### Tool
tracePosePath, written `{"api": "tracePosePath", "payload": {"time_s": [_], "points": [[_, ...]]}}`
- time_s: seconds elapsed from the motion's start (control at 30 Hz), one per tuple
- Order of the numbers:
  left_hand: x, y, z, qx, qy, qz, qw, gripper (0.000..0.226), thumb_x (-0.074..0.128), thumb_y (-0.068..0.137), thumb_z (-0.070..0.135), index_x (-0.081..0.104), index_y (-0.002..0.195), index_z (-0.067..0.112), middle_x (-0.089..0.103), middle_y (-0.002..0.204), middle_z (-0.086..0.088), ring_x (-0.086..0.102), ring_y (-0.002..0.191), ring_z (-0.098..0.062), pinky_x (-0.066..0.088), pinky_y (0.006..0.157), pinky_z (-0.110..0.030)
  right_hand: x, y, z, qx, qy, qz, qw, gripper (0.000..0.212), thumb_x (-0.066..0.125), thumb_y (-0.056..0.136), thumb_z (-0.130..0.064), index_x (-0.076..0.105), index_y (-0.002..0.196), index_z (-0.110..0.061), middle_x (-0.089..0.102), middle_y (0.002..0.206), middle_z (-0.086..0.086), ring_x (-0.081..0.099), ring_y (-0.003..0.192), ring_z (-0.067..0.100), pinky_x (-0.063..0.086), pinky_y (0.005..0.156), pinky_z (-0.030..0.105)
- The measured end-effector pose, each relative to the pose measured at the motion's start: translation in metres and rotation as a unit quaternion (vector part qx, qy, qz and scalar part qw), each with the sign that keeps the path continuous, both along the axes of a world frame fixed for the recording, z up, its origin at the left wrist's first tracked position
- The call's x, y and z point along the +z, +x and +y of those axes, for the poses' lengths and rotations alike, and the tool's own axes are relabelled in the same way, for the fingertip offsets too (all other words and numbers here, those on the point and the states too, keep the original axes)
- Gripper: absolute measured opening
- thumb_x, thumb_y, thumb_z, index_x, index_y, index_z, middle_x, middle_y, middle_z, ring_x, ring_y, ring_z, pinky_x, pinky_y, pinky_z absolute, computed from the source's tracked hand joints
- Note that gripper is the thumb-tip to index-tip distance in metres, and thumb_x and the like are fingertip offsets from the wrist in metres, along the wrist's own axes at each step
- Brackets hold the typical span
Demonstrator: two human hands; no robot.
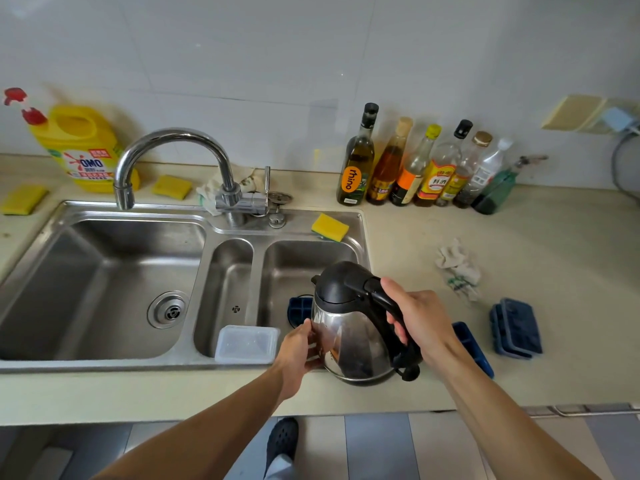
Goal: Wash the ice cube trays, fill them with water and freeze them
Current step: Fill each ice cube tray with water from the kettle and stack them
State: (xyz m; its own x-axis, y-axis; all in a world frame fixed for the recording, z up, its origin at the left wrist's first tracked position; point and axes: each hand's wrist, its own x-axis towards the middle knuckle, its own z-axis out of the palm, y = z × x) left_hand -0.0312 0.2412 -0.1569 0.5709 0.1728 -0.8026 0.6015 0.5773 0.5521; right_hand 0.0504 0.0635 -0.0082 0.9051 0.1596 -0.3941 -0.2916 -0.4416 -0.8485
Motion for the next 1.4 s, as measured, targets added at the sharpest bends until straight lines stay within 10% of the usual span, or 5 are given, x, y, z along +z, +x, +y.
{"api": "tracePosePath", "payload": {"time_s": [0.3, 1.1, 1.4], "points": [[0.006, 0.000, 0.005, -0.013, -0.015, 0.006, 1.000, 0.043, 0.041, 0.108, 0.040, 0.067, 0.117, 0.007, 0.072, 0.112, -0.020, 0.068, 0.106, -0.037, 0.056, 0.095, -0.052, 0.003, 0.005, 0.009, -0.001, -0.007, 0.014, 1.000, 0.060, 0.064, 0.089, -0.058, 0.065, 0.047, -0.015, 0.059, 0.051, 0.004, 0.048, 0.041, 0.016, 0.043, 0.043, 0.026], [0.021, -0.001, 0.000, -0.011, 0.001, 0.005, 1.000, 0.035, 0.042, 0.108, 0.036, 0.068, 0.107, 0.011, 0.077, 0.093, -0.012, 0.071, 0.095, -0.033, 0.059, 0.067, -0.040, 0.010, 0.005, 0.002, -0.008, -0.003, 0.022, 1.000, 0.061, 0.065, 0.091, -0.055, 0.066, 0.047, -0.013, 0.061, 0.052, 0.005, 0.047, 0.039, 0.015, 0.042, 0.043, 0.023], [0.022, -0.002, -0.008, -0.011, -0.006, 0.012, 1.000, 0.037, 0.042, 0.107, 0.034, 0.066, 0.115, 0.006, 0.072, 0.108, -0.019, 0.068, 0.102, -0.034, 0.058, 0.078, -0.043, 0.016, 0.003, -0.004, -0.004, -0.009, 0.027, 1.000, 0.060, 0.064, 0.091, -0.054, 0.065, 0.044, -0.016, 0.059, 0.049, 0.003, 0.047, 0.038, 0.015, 0.042, 0.042, 0.023]]}}
